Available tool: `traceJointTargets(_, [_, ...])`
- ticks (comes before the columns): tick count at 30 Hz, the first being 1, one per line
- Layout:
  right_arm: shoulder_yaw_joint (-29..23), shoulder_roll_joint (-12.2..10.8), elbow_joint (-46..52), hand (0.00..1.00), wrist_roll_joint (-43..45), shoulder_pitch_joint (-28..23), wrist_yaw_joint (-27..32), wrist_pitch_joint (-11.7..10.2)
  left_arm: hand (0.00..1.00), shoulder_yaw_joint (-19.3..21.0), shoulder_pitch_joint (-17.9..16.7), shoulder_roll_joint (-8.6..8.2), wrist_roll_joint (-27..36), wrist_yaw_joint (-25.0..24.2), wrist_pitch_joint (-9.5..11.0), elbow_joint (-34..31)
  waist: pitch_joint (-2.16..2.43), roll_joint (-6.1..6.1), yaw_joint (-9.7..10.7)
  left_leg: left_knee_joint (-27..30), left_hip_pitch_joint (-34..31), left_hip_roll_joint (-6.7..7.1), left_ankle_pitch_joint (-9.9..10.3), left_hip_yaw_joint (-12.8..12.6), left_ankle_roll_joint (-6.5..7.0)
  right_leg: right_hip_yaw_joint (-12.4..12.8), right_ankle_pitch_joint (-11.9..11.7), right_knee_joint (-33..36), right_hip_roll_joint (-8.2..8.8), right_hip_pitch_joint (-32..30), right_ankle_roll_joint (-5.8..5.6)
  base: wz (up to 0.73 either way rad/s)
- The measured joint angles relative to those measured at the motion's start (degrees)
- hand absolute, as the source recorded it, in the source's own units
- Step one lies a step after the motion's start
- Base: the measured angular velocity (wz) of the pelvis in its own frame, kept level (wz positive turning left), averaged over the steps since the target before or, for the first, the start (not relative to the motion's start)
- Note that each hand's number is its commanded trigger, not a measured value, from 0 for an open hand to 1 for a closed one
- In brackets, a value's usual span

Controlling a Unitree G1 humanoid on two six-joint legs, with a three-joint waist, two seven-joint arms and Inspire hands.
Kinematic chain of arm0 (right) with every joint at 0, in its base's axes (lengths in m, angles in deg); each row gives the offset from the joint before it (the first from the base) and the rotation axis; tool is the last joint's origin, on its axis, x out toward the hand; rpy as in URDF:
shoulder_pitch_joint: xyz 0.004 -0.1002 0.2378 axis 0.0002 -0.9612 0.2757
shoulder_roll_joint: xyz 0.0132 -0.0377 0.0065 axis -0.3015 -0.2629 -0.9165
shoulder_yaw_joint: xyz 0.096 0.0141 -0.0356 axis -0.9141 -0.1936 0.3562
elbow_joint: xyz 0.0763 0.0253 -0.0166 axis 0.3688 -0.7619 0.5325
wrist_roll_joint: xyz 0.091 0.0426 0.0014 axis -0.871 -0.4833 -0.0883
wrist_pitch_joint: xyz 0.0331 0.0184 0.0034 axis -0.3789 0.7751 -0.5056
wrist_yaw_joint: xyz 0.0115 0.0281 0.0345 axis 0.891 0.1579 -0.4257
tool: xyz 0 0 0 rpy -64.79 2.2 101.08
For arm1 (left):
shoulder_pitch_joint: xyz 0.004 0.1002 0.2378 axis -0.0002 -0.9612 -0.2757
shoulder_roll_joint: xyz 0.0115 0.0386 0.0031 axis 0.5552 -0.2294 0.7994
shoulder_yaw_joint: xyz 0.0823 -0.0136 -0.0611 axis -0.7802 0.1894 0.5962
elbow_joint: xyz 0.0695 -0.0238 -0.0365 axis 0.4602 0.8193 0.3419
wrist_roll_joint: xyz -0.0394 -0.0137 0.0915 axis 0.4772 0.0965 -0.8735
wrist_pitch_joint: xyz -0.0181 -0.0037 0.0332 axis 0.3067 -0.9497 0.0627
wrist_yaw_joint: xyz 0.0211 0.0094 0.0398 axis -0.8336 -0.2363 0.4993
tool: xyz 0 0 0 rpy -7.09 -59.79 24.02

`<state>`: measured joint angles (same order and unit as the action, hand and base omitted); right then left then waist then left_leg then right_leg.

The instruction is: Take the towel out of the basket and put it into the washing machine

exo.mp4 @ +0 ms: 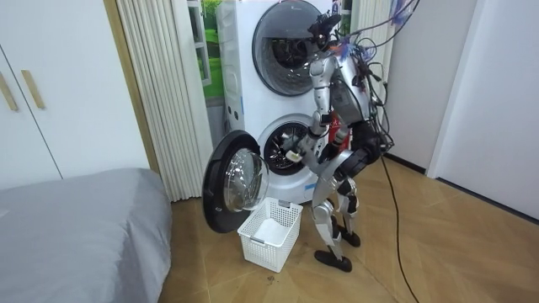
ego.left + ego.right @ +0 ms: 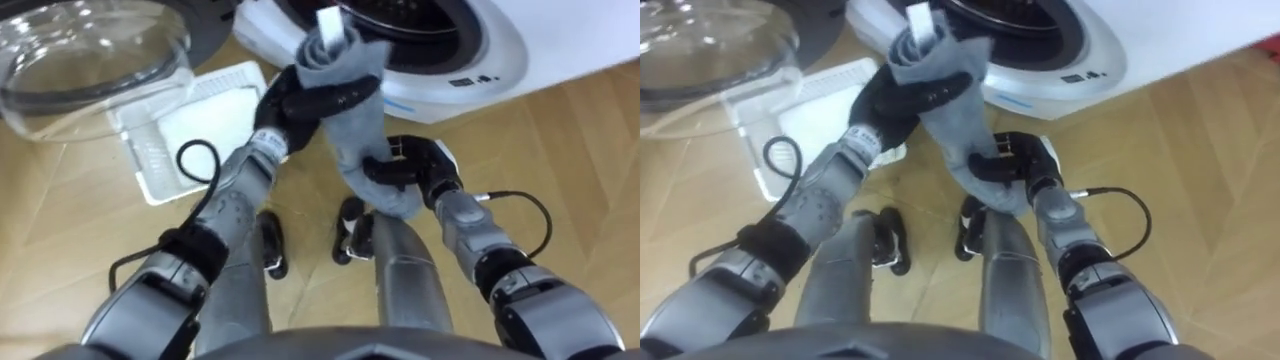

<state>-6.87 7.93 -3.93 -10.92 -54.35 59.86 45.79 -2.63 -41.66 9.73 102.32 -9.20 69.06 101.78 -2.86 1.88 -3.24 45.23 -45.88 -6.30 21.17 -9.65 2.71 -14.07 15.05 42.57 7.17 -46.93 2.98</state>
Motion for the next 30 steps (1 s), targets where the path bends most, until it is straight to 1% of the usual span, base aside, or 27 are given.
traceJointTargets(1, [0.0, 0.4, -0.1, 1.00, 0.0, 0.1, 0.0, 0.3, 0.00, 0.6, -0.7, 0.40, -1.6, 0.6, 0.0, 0.3, -0.11, -0.09, -0.4, -0.1, -0.1, 0.05, 0.0, 0.0, -0.02, -0.4, 0.0, 0.0, 0.16, -0.1, 0.04, 0.08])
traceJointTargets(3, [-0.1, 1.6, -0.1, 1.00, -0.4, 0.1, 0.4, 1.0, 0.00, 2.7, -3.3, 1.94, -8.5, 3.6, 0.0, 2.7, -0.15, -0.15, -1.9, -0.9, -0.2, 0.46, -0.1, 0.4, -0.21, -1.8, 0.1, 0.1, 0.91, -0.3, 0.17, 0.10])
traceJointTargets(4, [-0.1, 1.8, -0.2, 1.00, -0.7, 0.1, 0.6, 1.2, 0.00, 3.1, -4.1, 2.35, -10.1, 4.4, 0.1, 3.5, -0.15, -0.15, -2.1, -1.1, -0.2, 0.59, -0.2, 0.6, -0.25, -1.9, 0.1, 0.1, 1.02, -0.3, 0.17, 0.19])
traceJointTargets(5, [-0.4, 2.1, -1.5, 1.00, -1.3, 0.6, 0.6, 1.3, 0.00, 3.9, -5.1, 3.36, -13.4, 6.3, 0.1, 5.0, -0.16, -0.16, -2.1, -1.6, -0.2, 1.04, -0.5, 0.9, -0.23, -2.1, 0.1, 0.1, 1.33, -0.3, 0.16, 0.21])
traceJointTargets(6, [-0.4, 2.7, -2.9, 1.00, -2.5, 1.3, 0.5, 1.5, 0.00, 3.9, -5.9, 3.93, -16.8, 8.1, 0.1, 5.8, -0.16, -0.18, -2.2, -1.9, -0.3, 1.28, -0.6, 1.0, -0.09, -2.9, 0.1, 0.1, 1.88, -0.3, 0.16, 0.19])
traceJointTargets(7, [-0.4, 3.0, -3.5, 1.00, -3.0, 1.6, 0.5, 1.7, 0.00, 3.9, -6.3, 4.28, -18.2, 8.9, 0.0, 6.2, -0.17, -0.18, -2.4, -1.9, -0.4, 1.32, -0.6, 1.0, -0.07, -3.3, 0.1, 0.1, 2.06, -0.3, 0.16, 0.14])
traceJointTargets(8, [-0.4, 4.0, -3.9, 1.00, -3.9, 1.9, 0.5, 2.4, 0.00, 3.8, -6.9, 4.56, -20.9, 10.3, -0.1, 7.6, -0.20, -0.23, -3.0, -1.9, -0.5, 1.53, -0.7, 1.0, 0.07, -3.5, 0.1, 0.2, 2.35, -0.3, 0.15, 0.13])
traceJointTargets(9, [-0.5, 5.1, -4.3, 1.00, -4.6, 2.0, 0.6, 2.8, 0.00, 3.8, -7.1, 4.25, -22.7, 11.6, -0.2, 8.4, -0.27, -0.34, -3.3, -1.9, -0.7, 2.01, -0.8, 1.4, 0.23, -3.8, 0.2, 0.2, 2.73, -0.3, 0.02, 0.16])
traceJointTargets(11, [-0.8, 6.3, -4.3, 1.00, -5.2, 2.3, 0.6, 3.3, 0.00, 3.8, -7.5, 4.17, -24.7, 13.1, -0.5, 8.8, -0.53, -0.63, -3.4, -1.8, -1.3, 2.37, -0.9, 1.9, 0.50, -4.3, 0.2, 0.2, 3.10, -0.3, 0.00, 0.18])
traceJointTargets(14, [-2.0, 6.7, -4.2, 1.00, -5.5, 2.5, 0.5, 3.5, 0.00, 3.8, -8.6, 4.26, -28.9, 14.8, -0.9, 8.9, -0.57, -0.55, -3.6, -1.8, -1.7, 3.14, -1.2, 2.1, 0.88, -4.4, 0.4, 0.7, 3.90, -0.6, -0.35, 0.13])
traceJointTargets(15, [-2.0, 6.7, -4.2, 1.00, -6.0, 2.6, 0.4, 3.5, 0.00, 3.8, -8.9, 4.32, -29.2, 15.1, -0.9, 8.9, -0.57, -0.55, -3.7, -1.8, -1.7, 3.20, -1.2, 2.1, 0.91, -4.4, 0.4, 0.8, 3.99, -0.7, -0.35, 0.04])
traceJointTargets(18, [-1.6, 7.1, -4.4, 1.00, -11.3, 3.2, -0.7, 4.0, 0.00, 3.8, -9.9, 4.94, -30.2, 16.8, -1.0, 9.4, -0.59, -0.51, -4.0, -1.7, -2.5, 3.39, -1.4, 2.3, 1.02, -5.5, 0.4, 1.1, 4.60, -1.2, -0.35, 0.09])
traceJointTargets(20, [-1.7, 7.8, -4.5, 1.00, -12.5, 3.5, -0.8, 4.4, 0.00, 3.8, -10.0, 4.87, -30.9, 17.5, -1.0, 10.0, -0.63, -0.45, -4.8, -1.8, -2.8, 3.66, -1.6, 2.4, 1.07, -5.9, 0.4, 1.2, 5.00, -1.5, -0.31, 0.07])
traceJointTargets(22, [-1.7, 8.4, -5.5, 1.00, -12.9, 4.4, -1.0, 4.7, 0.00, 3.9, -10.1, 4.90, -31.8, 17.8, -1.1, 10.5, -0.67, -0.37, -4.9, -1.8, -2.9, 3.84, -1.8, 2.4, 1.21, -6.0, 0.4, 1.3, 5.26, -1.5, -0.30, 0.06])
traceJointTargets(24, [-1.7, 8.6, -6.8, 1.00, -14.7, 5.7, -1.4, 5.2, 0.00, 3.9, -10.3, 5.13, -32.1, 17.9, -1.1, 10.4, -0.86, -0.07, -5.0, -1.7, -2.9, 4.13, -1.9, 2.3, 1.38, -6.0, 0.4, 1.9, 5.70, -1.7, -0.31, 0.05])
traceJointTargets(26, [-1.7, 8.8, -7.4, 1.00, -19.4, 6.9, -2.1, 5.9, 0.00, 4.0, -10.4, 5.66, -31.9, 18.7, -1.3, 10.5, -1.22, 0.54, -5.1, -1.5, -3.0, 4.22, -1.9, 2.2, 1.43, -6.1, 0.4, 2.1, 5.91, -1.8, -0.30, 0.00])
traceJointTargets(28, [-2.3, 9.2, -7.5, 1.00, -22.8, 7.9, -2.9, 6.4, 0.00, 4.4, -10.6, 5.99, -31.8, 19.1, -1.3, 10.5, -1.23, 0.87, -5.1, -1.3, -3.6, 4.26, -2.0, 2.2, 1.58, -6.4, 0.4, 2.3, 6.10, -2.3, -0.30, 0.02])
traceJointTargets(30, [-2.3, 10.3, -7.5, 1.00, -26.2, 8.5, -3.6, 6.7, 0.00, 4.4, -10.9, 6.16, -31.8, 19.6, -1.4, 10.0, -1.20, 0.94, -5.2, -1.2, -4.0, 4.52, -2.1, 2.1, 1.71, -6.3, 0.4, 2.8, 6.50, -2.9, -0.30, 0.04])
